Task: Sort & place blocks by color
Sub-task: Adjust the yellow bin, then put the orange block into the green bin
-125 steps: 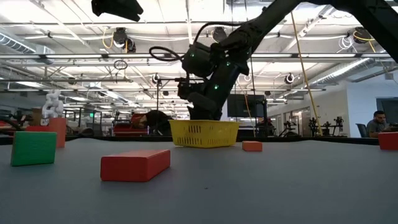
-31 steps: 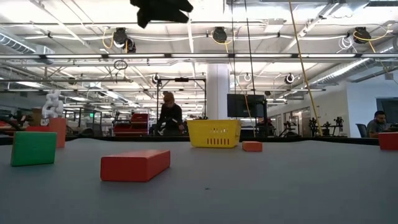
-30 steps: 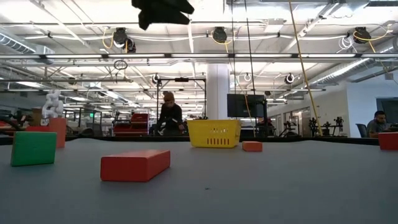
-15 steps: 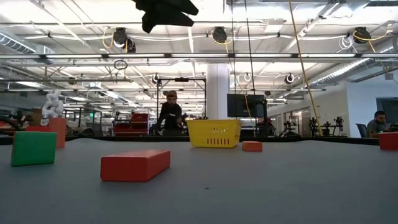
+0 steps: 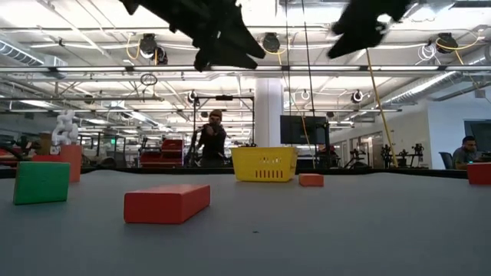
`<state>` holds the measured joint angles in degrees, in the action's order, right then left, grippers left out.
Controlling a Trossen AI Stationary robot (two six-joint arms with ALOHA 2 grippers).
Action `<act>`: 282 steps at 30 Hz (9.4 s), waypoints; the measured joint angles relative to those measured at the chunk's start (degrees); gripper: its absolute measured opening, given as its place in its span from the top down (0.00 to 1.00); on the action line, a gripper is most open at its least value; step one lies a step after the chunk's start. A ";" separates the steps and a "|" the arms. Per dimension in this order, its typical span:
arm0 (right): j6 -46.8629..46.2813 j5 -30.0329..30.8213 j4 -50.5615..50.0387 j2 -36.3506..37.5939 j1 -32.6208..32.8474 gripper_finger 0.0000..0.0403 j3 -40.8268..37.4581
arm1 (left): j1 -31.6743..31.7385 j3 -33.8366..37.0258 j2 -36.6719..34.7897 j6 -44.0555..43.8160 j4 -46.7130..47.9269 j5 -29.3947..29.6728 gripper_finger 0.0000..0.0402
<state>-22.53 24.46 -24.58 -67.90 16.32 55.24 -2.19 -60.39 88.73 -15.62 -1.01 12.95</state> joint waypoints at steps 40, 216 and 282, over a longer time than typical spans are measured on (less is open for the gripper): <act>29.18 -23.23 8.16 -31.40 -42.98 0.49 10.87 | 8.20 -0.20 9.77 15.80 6.49 -14.59 0.60; 14.67 -21.77 0.38 -14.55 -19.60 0.48 -7.99 | 7.11 -0.12 -3.86 -3.24 40.92 2.00 0.60; -31.22 -11.42 17.05 -28.26 -8.73 0.22 -9.51 | -5.44 -0.10 -17.68 4.90 29.43 8.04 0.60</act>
<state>-53.75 13.05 -7.53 -96.16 7.59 45.73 -7.63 -60.49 71.05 -10.72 28.42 20.99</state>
